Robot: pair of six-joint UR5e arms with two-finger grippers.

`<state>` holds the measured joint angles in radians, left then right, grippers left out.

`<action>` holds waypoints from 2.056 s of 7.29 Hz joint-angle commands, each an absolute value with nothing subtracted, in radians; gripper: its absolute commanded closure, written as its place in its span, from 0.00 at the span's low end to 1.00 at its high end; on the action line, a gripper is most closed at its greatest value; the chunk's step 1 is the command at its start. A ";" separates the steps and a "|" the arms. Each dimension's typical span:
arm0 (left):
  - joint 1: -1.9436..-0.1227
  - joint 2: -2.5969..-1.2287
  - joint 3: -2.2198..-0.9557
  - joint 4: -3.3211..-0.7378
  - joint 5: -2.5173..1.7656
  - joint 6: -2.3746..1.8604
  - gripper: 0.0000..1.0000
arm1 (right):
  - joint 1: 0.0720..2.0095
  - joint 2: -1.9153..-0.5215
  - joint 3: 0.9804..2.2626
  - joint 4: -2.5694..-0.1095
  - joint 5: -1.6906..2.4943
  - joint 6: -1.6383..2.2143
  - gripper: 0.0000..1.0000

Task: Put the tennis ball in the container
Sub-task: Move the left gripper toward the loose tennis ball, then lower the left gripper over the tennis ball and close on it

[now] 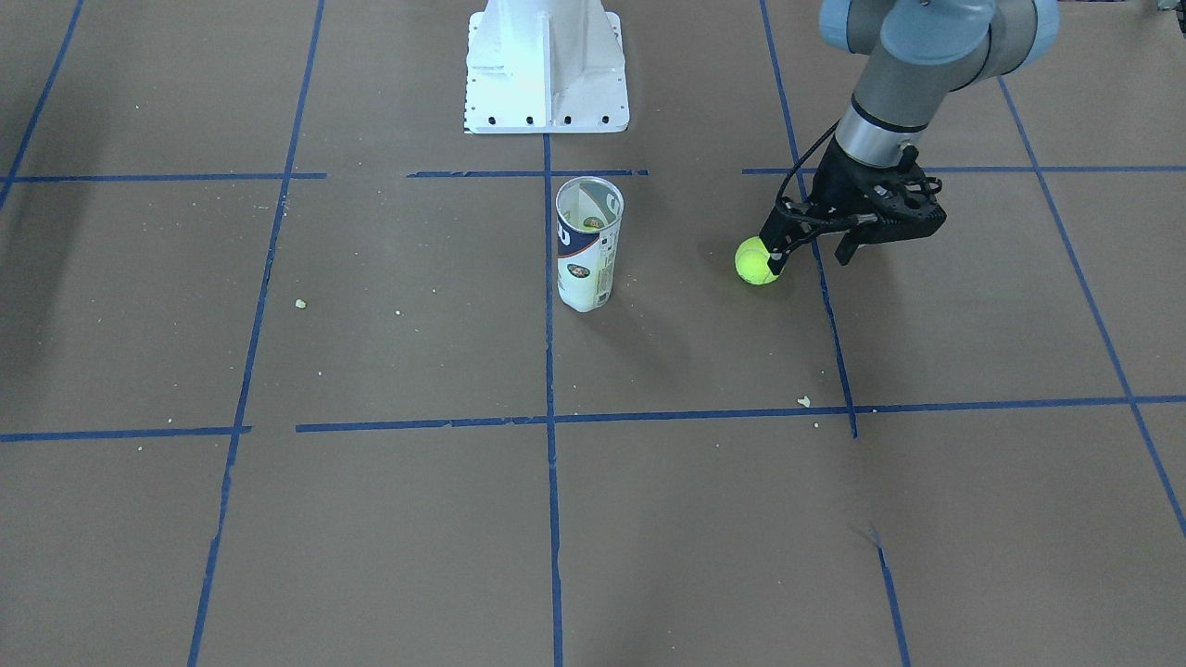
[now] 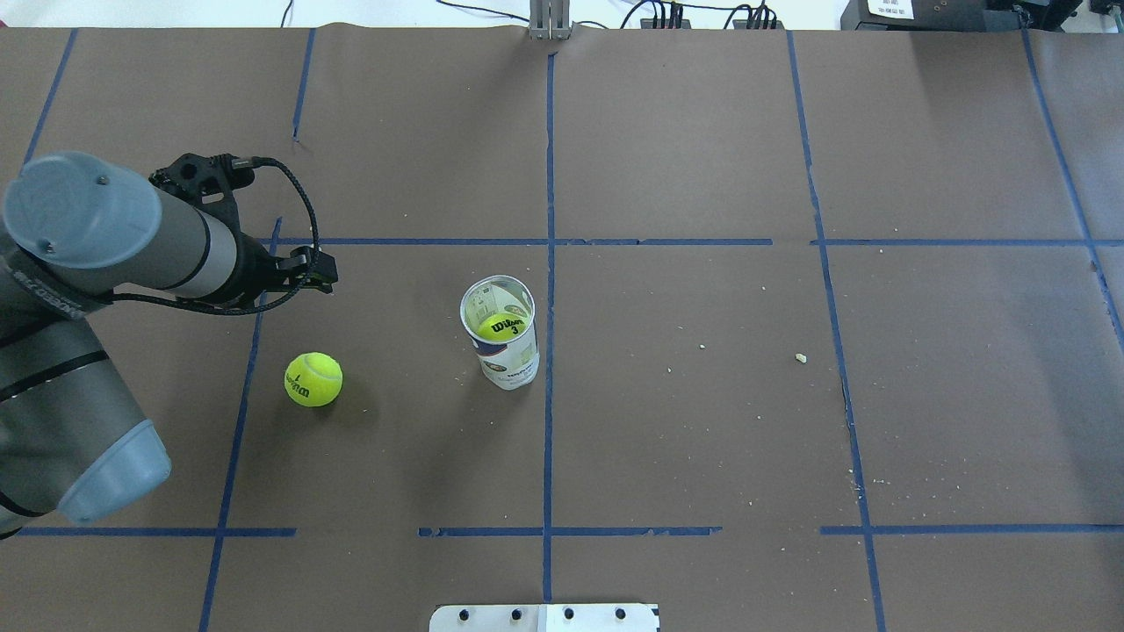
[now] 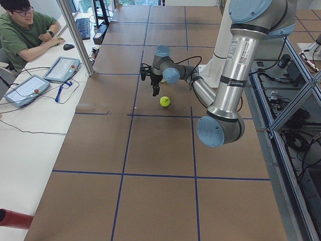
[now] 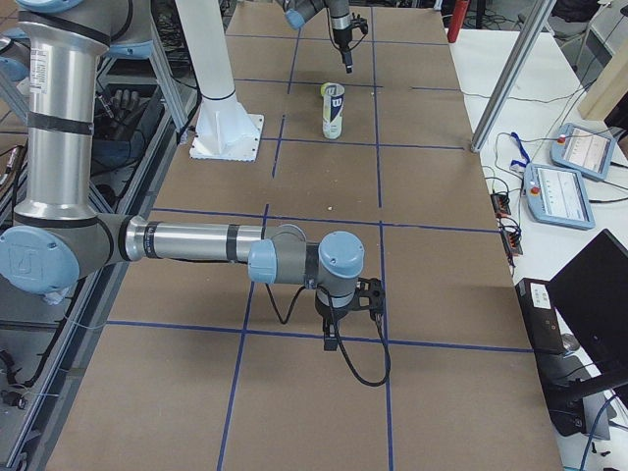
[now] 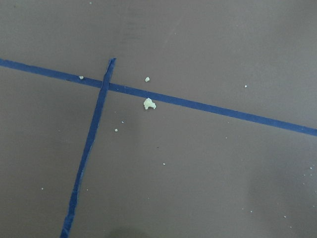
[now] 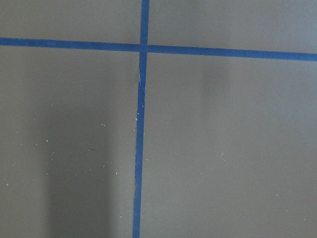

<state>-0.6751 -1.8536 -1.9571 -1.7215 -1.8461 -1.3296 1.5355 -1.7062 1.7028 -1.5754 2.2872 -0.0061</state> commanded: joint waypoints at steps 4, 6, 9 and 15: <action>-0.575 -1.845 -1.893 -1.753 -1.789 -1.347 0.00 | 1.536 -1.706 1.703 -1.575 2.287 -0.006 0.00; -0.554 -1.844 -1.888 -1.759 -1.787 -1.347 0.00 | 1.536 -1.707 1.703 -1.575 2.287 -0.006 0.00; -0.551 -1.761 -1.881 -1.878 -1.787 -1.345 0.00 | 1.536 -1.706 1.703 -1.577 2.287 -0.006 0.00; -0.508 -1.789 -1.847 -1.898 -1.795 -1.391 0.00 | 1.536 -1.707 1.703 -1.575 2.287 -0.006 0.00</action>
<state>-0.5116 -1.7823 -1.8573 -1.8972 -1.7947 -1.3889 1.5355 -1.7067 1.7027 -1.5754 2.2872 -0.0061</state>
